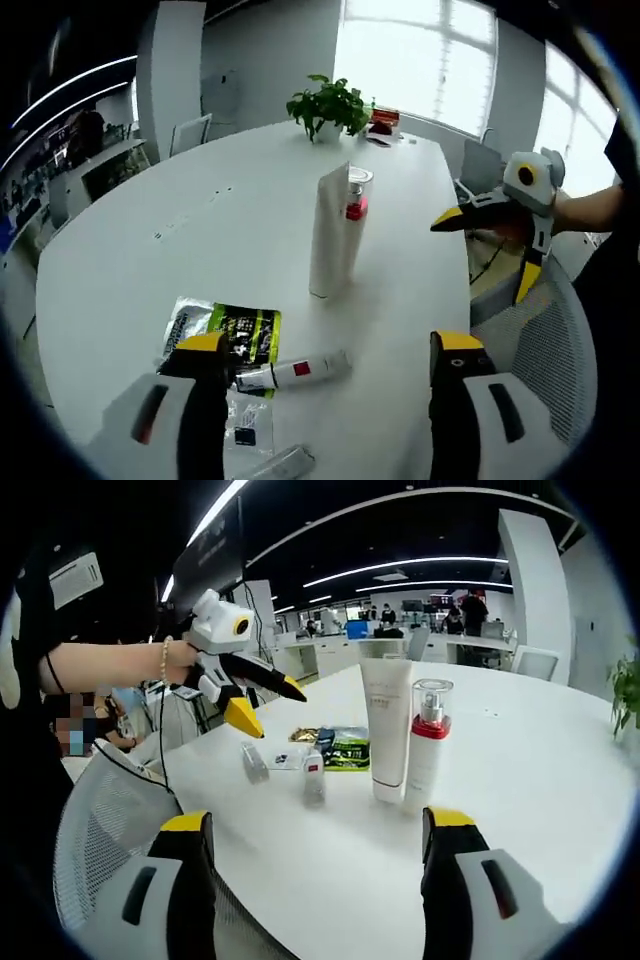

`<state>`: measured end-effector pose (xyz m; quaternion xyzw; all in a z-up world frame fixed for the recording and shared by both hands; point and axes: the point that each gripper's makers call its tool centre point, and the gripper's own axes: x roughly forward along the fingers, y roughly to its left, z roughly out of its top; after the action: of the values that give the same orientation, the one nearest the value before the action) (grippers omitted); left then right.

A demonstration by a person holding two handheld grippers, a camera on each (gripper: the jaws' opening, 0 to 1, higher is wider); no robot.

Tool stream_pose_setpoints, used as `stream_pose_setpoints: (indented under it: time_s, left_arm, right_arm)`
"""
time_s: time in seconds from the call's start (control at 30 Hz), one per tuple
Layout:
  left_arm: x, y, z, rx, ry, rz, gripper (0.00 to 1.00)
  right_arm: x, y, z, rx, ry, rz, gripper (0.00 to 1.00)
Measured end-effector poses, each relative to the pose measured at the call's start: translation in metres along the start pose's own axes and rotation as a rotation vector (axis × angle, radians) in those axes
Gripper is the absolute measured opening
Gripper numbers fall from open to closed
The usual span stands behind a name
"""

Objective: Arrange the skincare products in the storage area until every visible bottle or jar stands upright without overlapping.

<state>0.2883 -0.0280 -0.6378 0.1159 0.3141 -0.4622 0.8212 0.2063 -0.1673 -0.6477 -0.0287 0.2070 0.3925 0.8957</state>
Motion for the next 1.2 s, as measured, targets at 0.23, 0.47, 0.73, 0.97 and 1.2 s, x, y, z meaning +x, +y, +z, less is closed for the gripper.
stream_pose_setpoints:
  time_s: [0.23,0.47,0.73,0.97,1.2]
  left_arm:
    - [-0.022,0.001,-0.026,-0.056,-0.009,0.069,0.91]
    - [-0.044,-0.007,-0.043,-0.14,-0.063,0.127,0.96]
    - [-0.065,-0.015,-0.066,-0.184,-0.061,0.173,0.98]
    - [-0.08,-0.024,-0.081,-0.234,-0.086,0.219,0.98]
    - [-0.092,-0.023,-0.094,-0.264,-0.089,0.261,0.98]
  right_arm:
    - [0.003,0.004,0.005,-0.017,-0.004,0.013,0.85]
    - [0.005,0.008,0.011,-0.031,-0.007,0.027,0.85]
    - [0.005,0.013,0.008,-0.028,0.001,0.041,0.86]
    - [0.005,0.018,0.006,-0.018,0.001,0.045,0.86]
    - [0.007,0.024,0.003,-0.004,0.003,0.05,0.85]
